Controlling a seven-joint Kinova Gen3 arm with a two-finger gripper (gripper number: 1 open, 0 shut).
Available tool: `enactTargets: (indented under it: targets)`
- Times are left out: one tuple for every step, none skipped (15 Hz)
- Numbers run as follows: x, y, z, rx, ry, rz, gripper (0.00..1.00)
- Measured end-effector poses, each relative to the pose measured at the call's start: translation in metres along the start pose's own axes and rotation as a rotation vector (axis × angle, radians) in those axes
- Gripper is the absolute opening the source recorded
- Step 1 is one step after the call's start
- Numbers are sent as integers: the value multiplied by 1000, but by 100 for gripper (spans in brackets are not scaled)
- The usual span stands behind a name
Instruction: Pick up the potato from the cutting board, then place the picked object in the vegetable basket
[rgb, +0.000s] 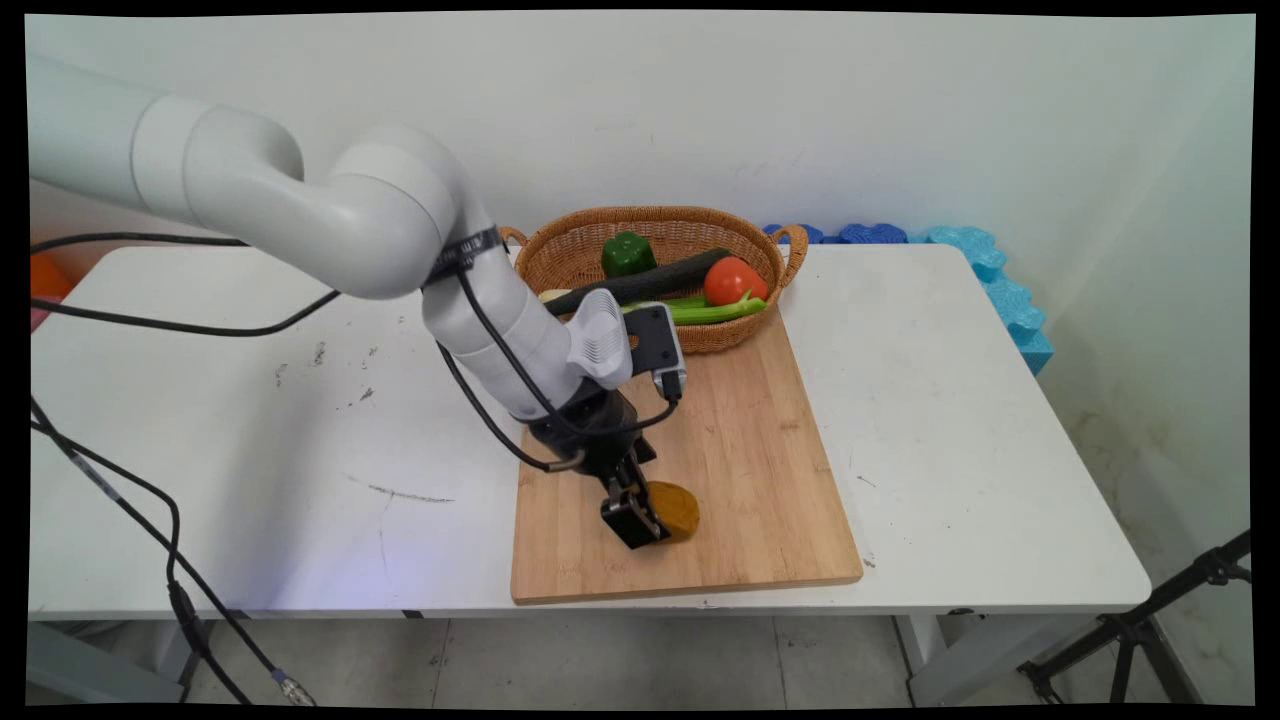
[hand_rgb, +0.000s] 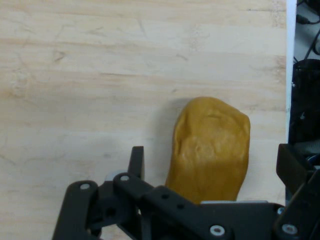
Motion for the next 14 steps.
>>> enactTargets:
  targets:
    - [0, 0, 3, 0, -1, 3, 100]
    - [0, 0, 6, 1, -2, 7, 100]
    - [0, 1, 9, 2, -2, 10, 100]
    - [0, 1, 12, 2, -3, 13, 100]
    - [0, 1, 14, 3, -4, 17, 100]
    - [0, 1, 16, 3, -5, 20, 0]
    - [0, 1, 18, 3, -5, 24, 0]
    - [0, 2, 20, 2, -5, 28, 0]
    - [0, 2, 21, 1, -5, 32, 0]
    - [1, 2, 21, 0, -5, 34, 0]
    - [1, 3, 20, 0, -4, 35, 0]
    - [2, 2, 19, -1, -2, 33, 0]
    - [4, 2, 15, 1, 2, 27, 0]
    - [5, 1, 9, 1, 6, 19, 0]
